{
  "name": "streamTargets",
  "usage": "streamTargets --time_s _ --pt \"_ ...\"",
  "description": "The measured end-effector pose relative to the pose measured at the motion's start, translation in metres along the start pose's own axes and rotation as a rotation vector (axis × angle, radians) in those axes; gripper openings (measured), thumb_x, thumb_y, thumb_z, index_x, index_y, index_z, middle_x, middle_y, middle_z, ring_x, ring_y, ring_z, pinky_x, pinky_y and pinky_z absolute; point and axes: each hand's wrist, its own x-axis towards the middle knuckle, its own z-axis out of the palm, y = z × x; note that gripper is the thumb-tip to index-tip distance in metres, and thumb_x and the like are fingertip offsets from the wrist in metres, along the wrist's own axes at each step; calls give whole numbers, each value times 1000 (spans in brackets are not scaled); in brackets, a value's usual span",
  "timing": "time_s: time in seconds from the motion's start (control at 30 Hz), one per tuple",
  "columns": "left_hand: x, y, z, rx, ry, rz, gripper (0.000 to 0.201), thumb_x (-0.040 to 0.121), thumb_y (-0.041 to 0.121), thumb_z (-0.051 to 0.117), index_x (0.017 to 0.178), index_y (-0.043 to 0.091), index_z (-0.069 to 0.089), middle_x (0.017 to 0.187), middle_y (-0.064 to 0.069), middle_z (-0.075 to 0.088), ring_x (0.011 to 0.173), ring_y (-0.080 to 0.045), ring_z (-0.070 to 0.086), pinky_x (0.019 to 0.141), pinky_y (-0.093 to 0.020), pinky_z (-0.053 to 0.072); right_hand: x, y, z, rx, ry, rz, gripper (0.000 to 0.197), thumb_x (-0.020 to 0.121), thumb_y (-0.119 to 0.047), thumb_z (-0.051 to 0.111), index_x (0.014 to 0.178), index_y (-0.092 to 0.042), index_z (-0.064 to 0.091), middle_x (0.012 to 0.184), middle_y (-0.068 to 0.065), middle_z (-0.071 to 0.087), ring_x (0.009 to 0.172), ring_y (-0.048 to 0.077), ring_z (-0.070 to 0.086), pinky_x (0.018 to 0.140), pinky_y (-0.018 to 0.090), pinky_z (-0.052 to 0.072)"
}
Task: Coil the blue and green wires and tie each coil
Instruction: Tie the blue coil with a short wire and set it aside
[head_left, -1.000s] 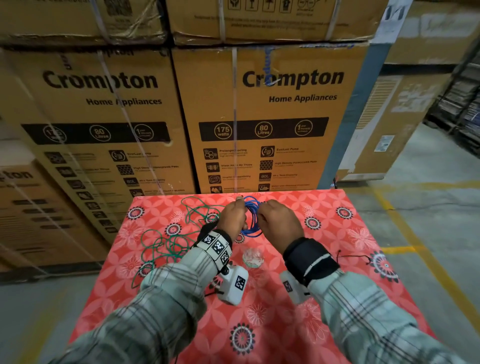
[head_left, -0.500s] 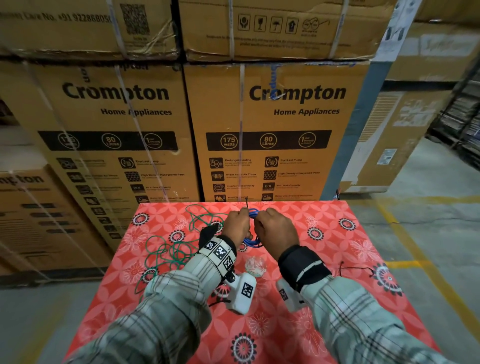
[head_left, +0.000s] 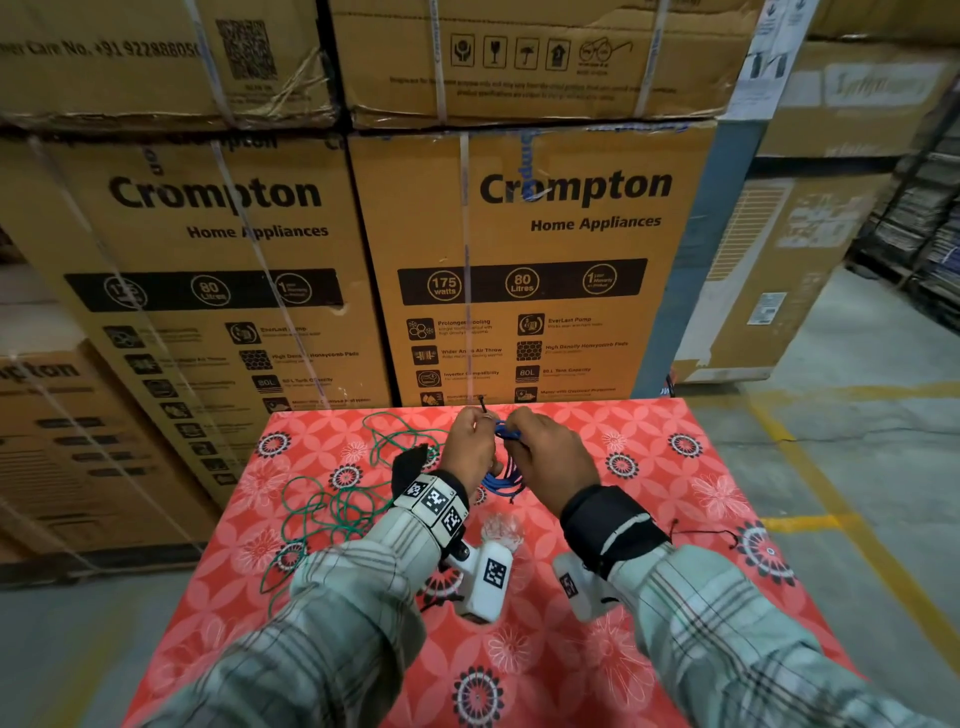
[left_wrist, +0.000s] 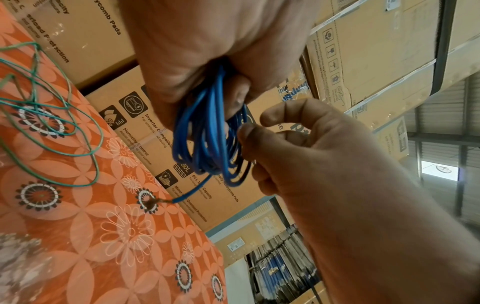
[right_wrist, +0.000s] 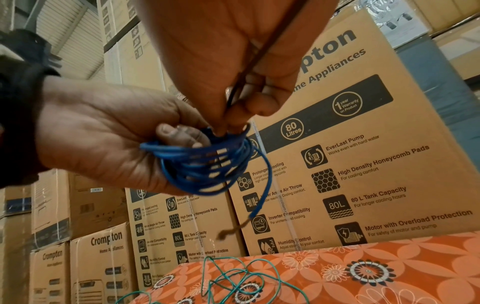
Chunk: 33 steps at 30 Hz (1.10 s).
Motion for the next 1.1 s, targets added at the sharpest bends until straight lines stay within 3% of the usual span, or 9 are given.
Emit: streamTargets --time_s 0.13,0.27,0.47,0.6,0.8,0.93,1.0,1.03,1.1 --pt "9 -6 -10 63 89 0 13 97 13 42 86 9 47 52 -3 36 27 -8 32 43 -23 34 -2 3 -4 8 -107 -37 5 90 -11 51 95 -9 50 86 13 59 74 35 53 62 44 44" --pt "20 -13 -28 109 163 -4 14 96 15 46 82 11 50 51 -4 38 29 -12 34 43 -23 37 -9 10 -3 38 -174 -80 3 89 -9 51 90 -12 51 85 8 56 78 30 51 67 44 44" --pt "27 -21 -38 111 188 17 13 96 14 44 90 6 52 56 -8 39 36 -17 35 37 -18 33 -15 14 -8 162 -302 -143 21 89 -11 55 107 -11 66 96 6 62 85 20 56 77 29 44" --pt "29 -15 -44 100 198 26 12 96 15 45 91 7 52 57 -8 38 44 -20 36 31 -15 31 -19 15 -8 325 -369 -124 37 88 7 44 113 -5 68 105 9 66 94 18 58 84 23 44" --pt "24 -19 -38 93 157 47 14 97 16 45 94 5 53 55 -9 38 40 -18 35 34 -15 30 -17 16 -6 709 -260 73 29 92 8 50 108 -6 70 93 -3 69 84 6 64 77 23 51" --pt "18 -21 -32 73 115 0 14 97 20 46 87 12 52 39 4 39 27 -11 35 46 -24 34 -16 14 -13 638 -154 38 20 93 -2 54 94 -13 70 92 -5 68 85 1 61 78 18 47" --pt "13 -20 -29 68 72 -3 16 99 22 45 90 11 52 47 0 40 28 -10 36 48 -26 35 -16 11 -13 584 -90 -8 16 93 -3 52 87 -11 65 92 -5 64 90 0 56 80 16 43" --pt "10 -19 -27 63 53 1 18 100 23 44 93 9 52 52 -2 39 29 -10 37 47 -25 35 -14 9 -13 597 -64 10 16 94 -4 50 87 -11 64 91 -3 63 89 1 55 80 17 43" --pt "3 -15 -23 47 34 13 20 101 24 42 90 10 51 56 -5 37 30 -11 36 46 -25 36 -12 7 -11 674 -20 56 18 94 -7 46 86 -15 60 86 1 63 83 12 57 79 31 47"
